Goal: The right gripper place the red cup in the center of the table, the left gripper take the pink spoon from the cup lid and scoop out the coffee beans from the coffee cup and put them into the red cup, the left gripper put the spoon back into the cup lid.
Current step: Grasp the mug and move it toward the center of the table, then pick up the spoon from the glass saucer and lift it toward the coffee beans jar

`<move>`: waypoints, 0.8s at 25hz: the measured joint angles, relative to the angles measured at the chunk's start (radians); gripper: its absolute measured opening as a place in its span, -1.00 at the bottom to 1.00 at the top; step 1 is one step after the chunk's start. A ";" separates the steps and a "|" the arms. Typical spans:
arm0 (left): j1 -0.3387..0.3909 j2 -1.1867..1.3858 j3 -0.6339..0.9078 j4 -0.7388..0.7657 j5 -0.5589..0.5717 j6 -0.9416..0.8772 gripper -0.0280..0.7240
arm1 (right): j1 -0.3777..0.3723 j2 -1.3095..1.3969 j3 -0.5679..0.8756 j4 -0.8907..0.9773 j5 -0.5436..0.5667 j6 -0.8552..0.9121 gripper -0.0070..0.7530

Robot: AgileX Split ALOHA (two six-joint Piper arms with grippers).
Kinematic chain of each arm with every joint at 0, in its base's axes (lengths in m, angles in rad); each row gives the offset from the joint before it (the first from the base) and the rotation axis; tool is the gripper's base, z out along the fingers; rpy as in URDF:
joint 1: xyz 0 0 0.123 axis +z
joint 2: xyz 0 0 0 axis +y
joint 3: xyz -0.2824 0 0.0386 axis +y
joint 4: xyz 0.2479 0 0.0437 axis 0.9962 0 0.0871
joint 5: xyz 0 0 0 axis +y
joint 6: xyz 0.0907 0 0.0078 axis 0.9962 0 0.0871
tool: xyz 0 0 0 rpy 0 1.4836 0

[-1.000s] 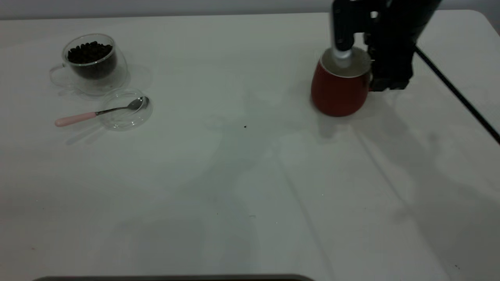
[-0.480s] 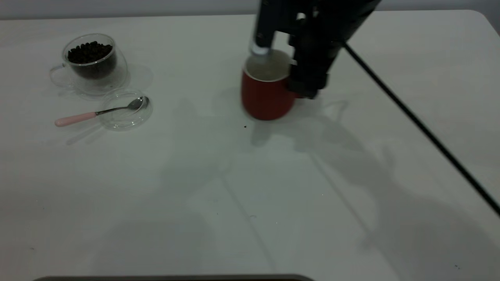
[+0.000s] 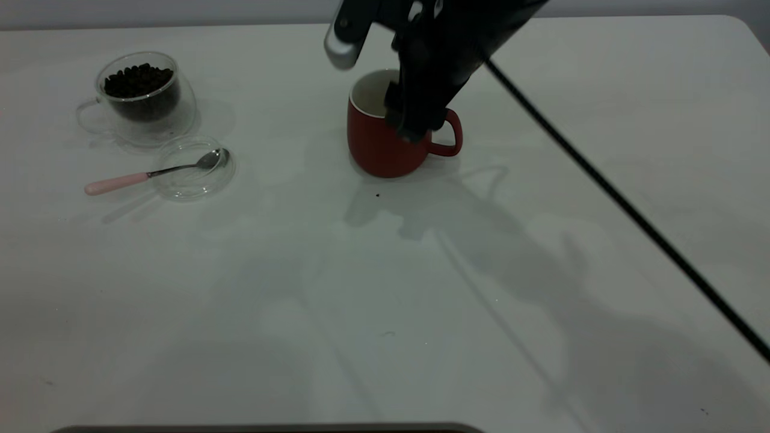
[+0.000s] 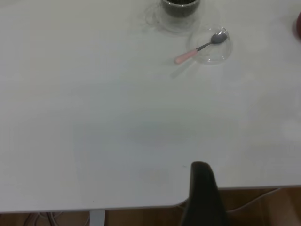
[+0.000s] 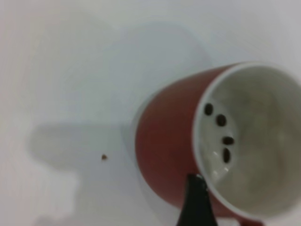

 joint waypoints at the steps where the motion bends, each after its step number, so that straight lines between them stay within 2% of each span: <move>1: 0.000 0.000 0.000 0.000 0.000 0.000 0.60 | -0.003 -0.027 0.000 0.001 0.039 0.000 0.56; 6: 0.000 0.000 0.000 0.000 0.000 0.000 0.60 | -0.024 -0.266 0.000 0.006 0.314 0.075 0.56; 12: 0.000 0.000 0.000 0.000 0.000 0.000 0.60 | -0.063 -0.601 0.000 -0.088 0.780 0.340 0.55; 16: 0.000 0.000 0.000 0.000 0.000 0.000 0.60 | -0.068 -0.792 0.000 -0.143 1.046 0.488 0.55; 18: 0.000 0.000 0.000 0.000 0.000 0.000 0.60 | -0.068 -0.867 0.000 -0.144 1.150 0.551 0.55; 20: 0.000 0.000 0.000 0.000 0.000 0.000 0.60 | -0.068 -0.929 0.023 -0.144 1.177 0.601 0.55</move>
